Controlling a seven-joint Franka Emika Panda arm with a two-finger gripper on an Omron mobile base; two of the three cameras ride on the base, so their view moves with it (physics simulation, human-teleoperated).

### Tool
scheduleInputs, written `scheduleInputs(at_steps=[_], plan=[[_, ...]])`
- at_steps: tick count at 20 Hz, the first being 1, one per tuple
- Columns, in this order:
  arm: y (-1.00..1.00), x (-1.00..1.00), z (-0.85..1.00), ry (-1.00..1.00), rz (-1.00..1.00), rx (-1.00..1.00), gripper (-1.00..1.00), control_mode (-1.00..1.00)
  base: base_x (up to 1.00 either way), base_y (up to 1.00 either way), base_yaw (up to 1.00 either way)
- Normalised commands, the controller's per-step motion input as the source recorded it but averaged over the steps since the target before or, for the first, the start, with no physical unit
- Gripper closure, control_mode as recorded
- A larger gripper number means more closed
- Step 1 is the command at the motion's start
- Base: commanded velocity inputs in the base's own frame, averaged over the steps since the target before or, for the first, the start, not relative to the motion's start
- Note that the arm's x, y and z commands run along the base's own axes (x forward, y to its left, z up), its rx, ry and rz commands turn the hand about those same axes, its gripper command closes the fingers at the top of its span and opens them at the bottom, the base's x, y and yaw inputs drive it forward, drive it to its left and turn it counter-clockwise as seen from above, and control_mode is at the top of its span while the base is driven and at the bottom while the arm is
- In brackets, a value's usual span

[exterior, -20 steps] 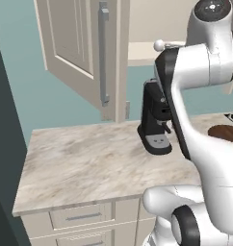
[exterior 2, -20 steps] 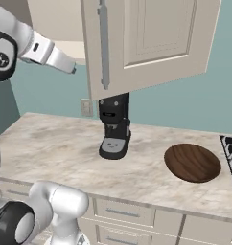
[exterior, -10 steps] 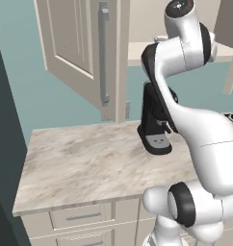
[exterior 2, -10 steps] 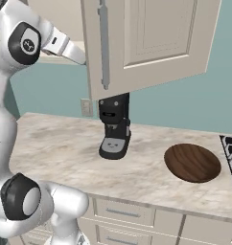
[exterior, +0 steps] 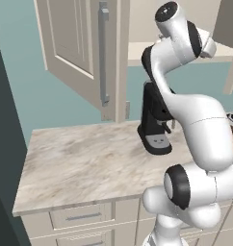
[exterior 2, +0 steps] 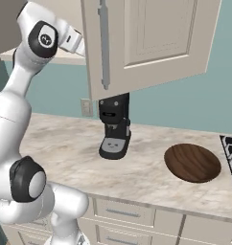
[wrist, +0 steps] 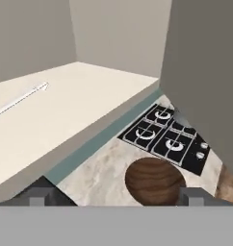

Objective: Open the cabinet and move the ladle to the pot. Then close the cabinet.

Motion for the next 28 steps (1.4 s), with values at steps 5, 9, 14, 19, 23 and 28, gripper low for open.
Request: scheduleInputs(at_steps=[5, 9, 14, 19, 23, 28], plan=[[-0.49, 0.06, 0.0, -0.05, -0.22, -0.06, -1.0, -1.0, 0.0, 0.0, 0.0], [-0.71, -0.31, 0.0, -0.05, -0.24, -0.05, -1.0, -1.0, 0.0, 0.0, 0.0], [-0.75, -0.64, 0.0, -0.05, -0.23, -0.02, -1.0, -1.0, 0.0, 0.0, 0.0], [-0.84, -0.99, 0.0, -0.06, -0.23, 0.0, -1.0, -1.0, 0.0, 0.0, 0.0], [-0.68, -0.89, 0.0, -0.05, -0.22, 0.0, -1.0, -1.0, 0.0, 0.0, 0.0], [0.09, -0.21, 0.06, -0.05, 0.0, 0.05, -1.0, -1.0, 0.0, 0.0, 0.0]])
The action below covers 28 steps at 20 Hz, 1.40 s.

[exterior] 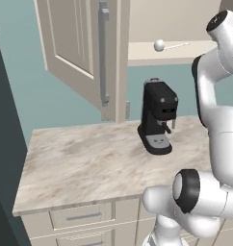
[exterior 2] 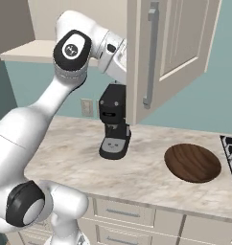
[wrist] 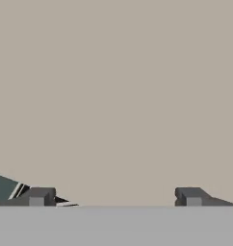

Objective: Open the cabinet and move the ladle to the pot. Then close the cabinet.

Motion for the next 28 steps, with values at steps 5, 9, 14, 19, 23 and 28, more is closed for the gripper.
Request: scheduleInputs(at_steps=[5, 9, 14, 19, 23, 28], plan=[[0.73, 0.03, 0.16, 0.0, 0.29, 0.12, -1.0, -1.0, 0.0, 0.0, 0.0], [0.75, 0.26, 0.24, 0.0, 0.41, 0.12, -1.0, -1.0, 0.0, 0.0, 0.0], [0.65, 0.19, 0.09, 0.0, 0.46, 0.06, -1.0, -1.0, 0.0, 0.0, 0.0], [0.49, 0.22, -0.12, -0.08, 0.43, 0.0, -1.0, -1.0, 0.0, 0.0, 0.0], [0.3, 0.48, -0.2, -0.09, 0.35, 0.0, -1.0, -1.0, 0.0, 0.0, 0.0], [0.29, 0.79, -0.01, -0.01, 0.25, 0.01, -1.0, -1.0, 0.0, 0.0, 0.0]])
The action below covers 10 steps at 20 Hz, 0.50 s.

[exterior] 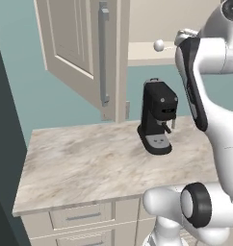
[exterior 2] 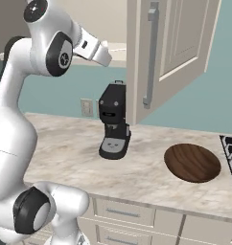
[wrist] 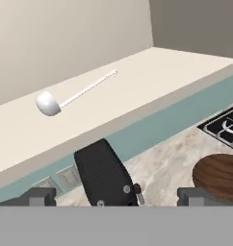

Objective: Open the cabinet and move the ladle to the pot. Then close the cabinet.

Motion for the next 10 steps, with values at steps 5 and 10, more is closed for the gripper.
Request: scheduleInputs(at_steps=[5, 10], plan=[[0.32, 0.63, 0.01, 0.0, 0.14, 0.0, -1.0, -1.0, 0.0, 0.0, 0.0], [0.19, 0.62, 0.0, 0.0, 0.12, 0.0, -1.0, -1.0, 0.0, 0.0, 0.0]])
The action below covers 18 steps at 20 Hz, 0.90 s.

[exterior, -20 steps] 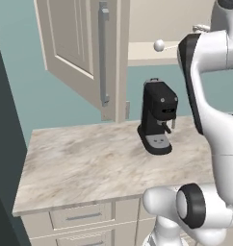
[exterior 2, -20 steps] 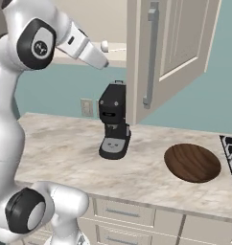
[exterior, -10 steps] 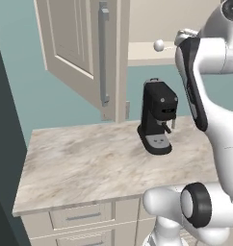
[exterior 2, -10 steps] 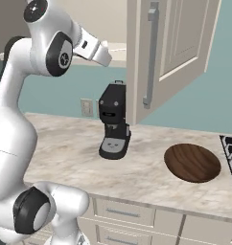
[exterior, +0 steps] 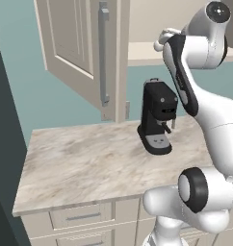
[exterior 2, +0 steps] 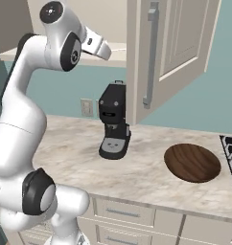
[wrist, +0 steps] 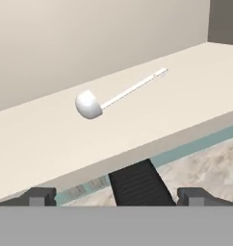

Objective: Open the cabinet and move the ladle to the pot. Then close the cabinet.

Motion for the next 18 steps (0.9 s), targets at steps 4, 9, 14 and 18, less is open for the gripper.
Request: scheduleInputs(at_steps=[4, 9, 14, 18], plan=[[0.01, 0.66, 0.0, 0.0, 0.07, 0.0, -1.0, -1.0, 0.0, 0.0, 0.0], [0.0, 0.39, 0.0, 0.0, 0.04, 0.0, -1.0, -1.0, 0.0, 0.0, 0.0], [0.0, 0.36, -0.01, 0.0, 0.04, 0.0, -1.0, -1.0, 0.0, 0.0, 0.0], [0.0, 0.43, -0.05, 0.0, 0.03, 0.0, -1.0, -1.0, 0.0, 0.0, 0.0]])
